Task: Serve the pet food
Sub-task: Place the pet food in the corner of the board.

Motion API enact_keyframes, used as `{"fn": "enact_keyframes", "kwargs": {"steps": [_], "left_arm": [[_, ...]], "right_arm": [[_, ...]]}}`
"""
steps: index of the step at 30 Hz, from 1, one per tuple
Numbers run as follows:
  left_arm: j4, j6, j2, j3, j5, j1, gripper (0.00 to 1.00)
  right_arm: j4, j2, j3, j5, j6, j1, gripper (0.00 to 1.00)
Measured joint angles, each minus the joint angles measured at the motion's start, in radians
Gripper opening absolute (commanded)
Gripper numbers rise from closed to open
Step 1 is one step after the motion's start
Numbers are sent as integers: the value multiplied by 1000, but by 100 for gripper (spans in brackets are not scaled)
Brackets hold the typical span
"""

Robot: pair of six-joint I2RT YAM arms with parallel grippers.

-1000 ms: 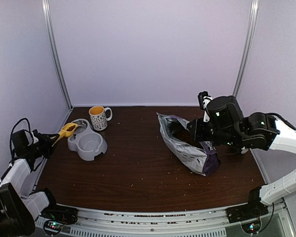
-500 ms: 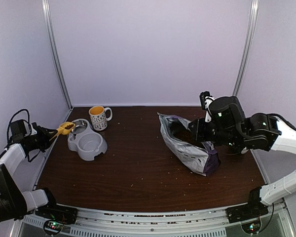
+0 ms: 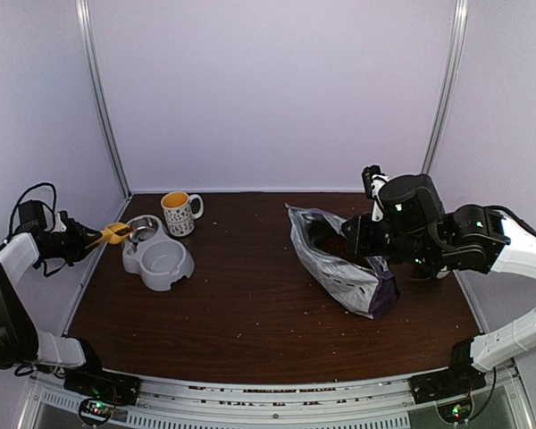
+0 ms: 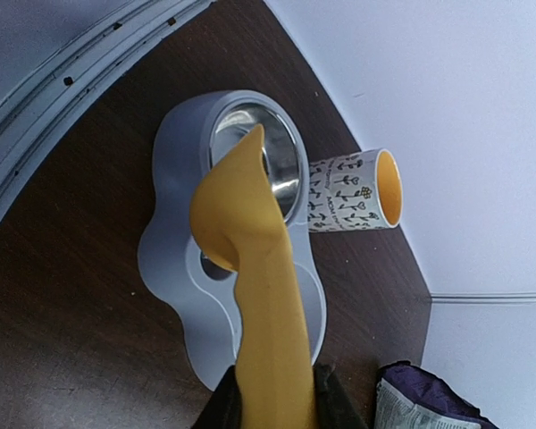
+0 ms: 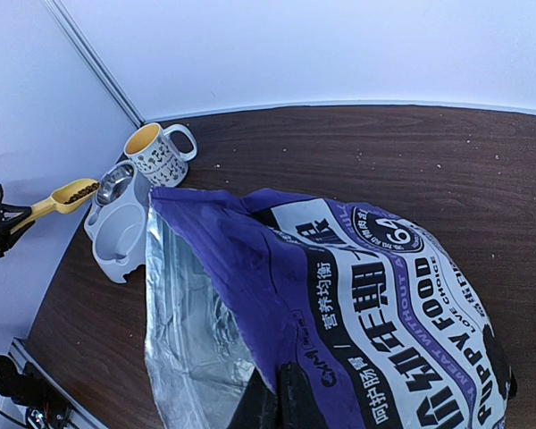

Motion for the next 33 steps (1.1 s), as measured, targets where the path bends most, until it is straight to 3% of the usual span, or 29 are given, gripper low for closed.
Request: {"fn": "enact_keyframes", "kwargs": {"steps": [21, 33], "left_arm": [[-143, 159, 96, 137, -11, -14, 8], [-211, 241, 109, 255, -98, -68, 7]], "right_arm": [[1, 3, 0, -2, -18, 0, 0], [2, 8, 0, -2, -18, 0, 0]]}}
